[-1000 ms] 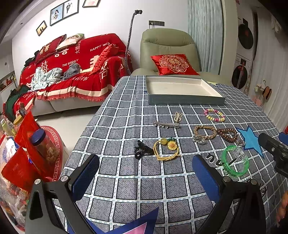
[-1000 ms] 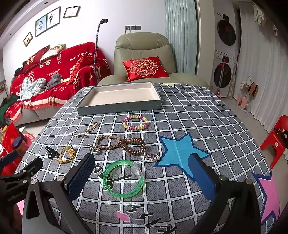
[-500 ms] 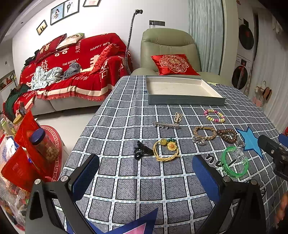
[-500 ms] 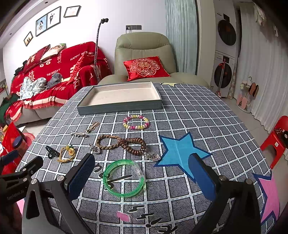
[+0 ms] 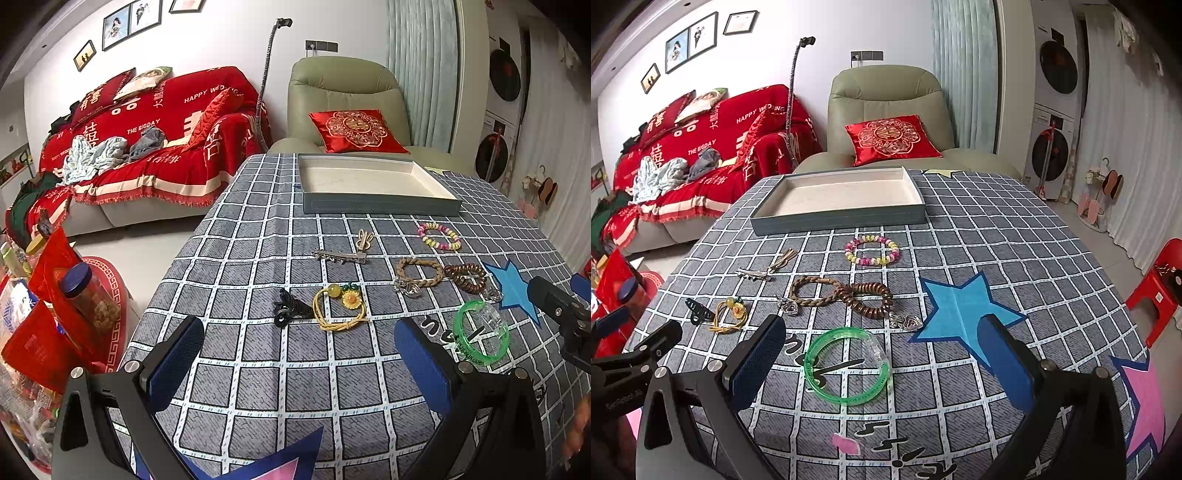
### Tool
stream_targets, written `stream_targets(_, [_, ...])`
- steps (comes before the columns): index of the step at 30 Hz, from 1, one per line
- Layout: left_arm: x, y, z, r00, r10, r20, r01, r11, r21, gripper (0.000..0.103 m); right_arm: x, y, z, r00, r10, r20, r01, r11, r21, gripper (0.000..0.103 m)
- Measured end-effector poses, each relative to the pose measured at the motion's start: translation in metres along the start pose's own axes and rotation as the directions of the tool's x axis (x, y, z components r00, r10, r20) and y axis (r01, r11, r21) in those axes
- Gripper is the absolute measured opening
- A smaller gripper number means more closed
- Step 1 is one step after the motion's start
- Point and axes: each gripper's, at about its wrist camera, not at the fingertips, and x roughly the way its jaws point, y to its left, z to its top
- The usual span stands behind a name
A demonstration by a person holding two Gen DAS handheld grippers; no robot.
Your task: Organize jewelry
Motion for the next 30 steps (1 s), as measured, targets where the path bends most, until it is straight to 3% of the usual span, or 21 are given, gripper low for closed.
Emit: stream_targets(30, [0.0069, 0.0045, -0.001, 1.0, -0.004, -0.017, 0.004, 1.0, -0.016, 0.103, 0.0025, 0.0019, -0.0062, 1.0, -0.004, -0.01, 0.004, 1.0, 0.001, 0.103])
